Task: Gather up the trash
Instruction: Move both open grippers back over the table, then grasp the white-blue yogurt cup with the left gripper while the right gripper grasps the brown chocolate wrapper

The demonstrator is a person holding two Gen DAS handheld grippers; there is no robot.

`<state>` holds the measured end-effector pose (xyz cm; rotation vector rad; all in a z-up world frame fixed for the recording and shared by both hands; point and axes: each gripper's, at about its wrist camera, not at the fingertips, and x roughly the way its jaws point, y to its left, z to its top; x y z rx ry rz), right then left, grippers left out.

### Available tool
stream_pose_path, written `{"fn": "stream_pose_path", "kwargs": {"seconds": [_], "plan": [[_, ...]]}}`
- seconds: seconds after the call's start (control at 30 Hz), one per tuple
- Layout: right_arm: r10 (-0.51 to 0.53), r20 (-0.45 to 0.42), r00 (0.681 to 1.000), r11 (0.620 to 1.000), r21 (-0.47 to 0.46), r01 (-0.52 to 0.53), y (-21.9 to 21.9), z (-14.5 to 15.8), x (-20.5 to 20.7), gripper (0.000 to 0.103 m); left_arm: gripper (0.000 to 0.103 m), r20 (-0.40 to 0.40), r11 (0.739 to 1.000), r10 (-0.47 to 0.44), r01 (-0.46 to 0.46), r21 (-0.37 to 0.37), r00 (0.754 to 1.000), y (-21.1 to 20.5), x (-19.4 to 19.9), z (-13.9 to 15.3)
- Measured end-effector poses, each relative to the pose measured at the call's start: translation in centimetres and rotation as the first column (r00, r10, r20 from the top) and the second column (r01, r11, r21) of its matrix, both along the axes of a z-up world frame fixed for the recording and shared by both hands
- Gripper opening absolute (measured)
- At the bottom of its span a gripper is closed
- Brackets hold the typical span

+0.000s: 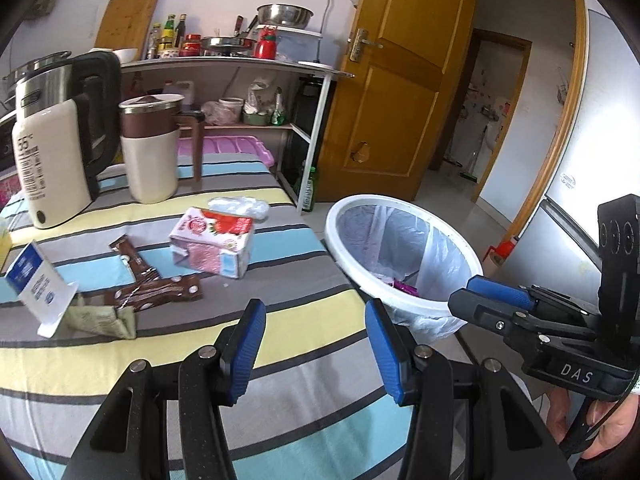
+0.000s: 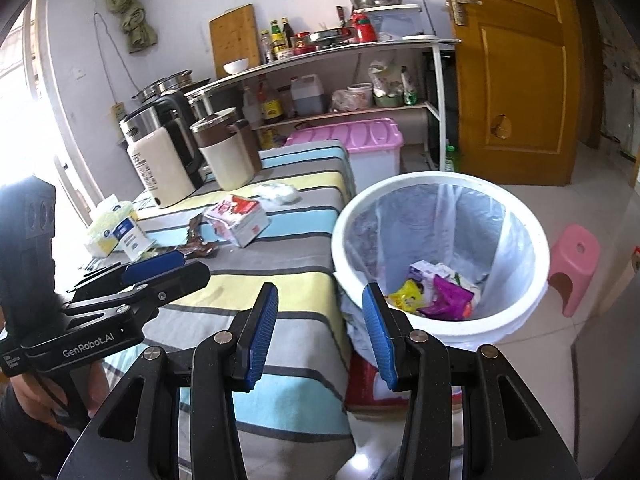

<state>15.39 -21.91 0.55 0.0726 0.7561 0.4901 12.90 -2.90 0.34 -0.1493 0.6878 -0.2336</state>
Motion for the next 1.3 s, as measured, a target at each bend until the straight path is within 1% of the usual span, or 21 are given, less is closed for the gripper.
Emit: {"fn": "stream_pose_path", "kwargs": {"seconds": [0.17, 0.4, 0.6, 0.9, 1.23, 1.3], "plan": [[0.035, -0.005, 0.999, 0.999, 0.006, -0.035, 1.2, -0.1, -0.2, 0.049, 0.052, 0.002, 1.000, 0.031, -0.031, 0.003, 1.000, 1.2, -1.0, -0.2], [0.098, -0.005, 0.995, 0.995, -0.004, -0.098, 3.6, 0.0, -0.3, 0.049, 0.052, 0.005, 0.995, 0.096, -0.096, 0.007, 0.995, 4.0, -2.2, -0.1], [0.153, -0.005, 0.988, 0.988, -0.014, -0.153, 5.8, 0.0, 0.1, 0.049, 0.052, 0.000, 0.985, 0.171, -0.171, 0.011, 0.985, 6.7, -2.7, -0.2], [0.198, -0.019, 0.980, 0.980, -0.019, -0.199, 8.3, -0.4, 0.9, 0.049, 0.052, -0.001, 0.963, 0.270, -0.270, 0.020, 0.963, 10.3, -3.3, -0.3], [0.262, -0.040, 0.964, 0.964, -0.031, -0.263, 11.4, -1.1, 1.8, 0.049, 0.052, -0.013, 0.922, 0.386, -0.385, 0.037, 0.923, 15.0, -3.0, -0.9], [0.271, -0.044, 0.962, 0.962, -0.031, -0.273, 12.0, -1.3, 2.0, 0.049, 0.053, -0.016, 0.915, 0.402, -0.401, 0.040, 0.916, 15.9, -2.6, -1.1]]}}
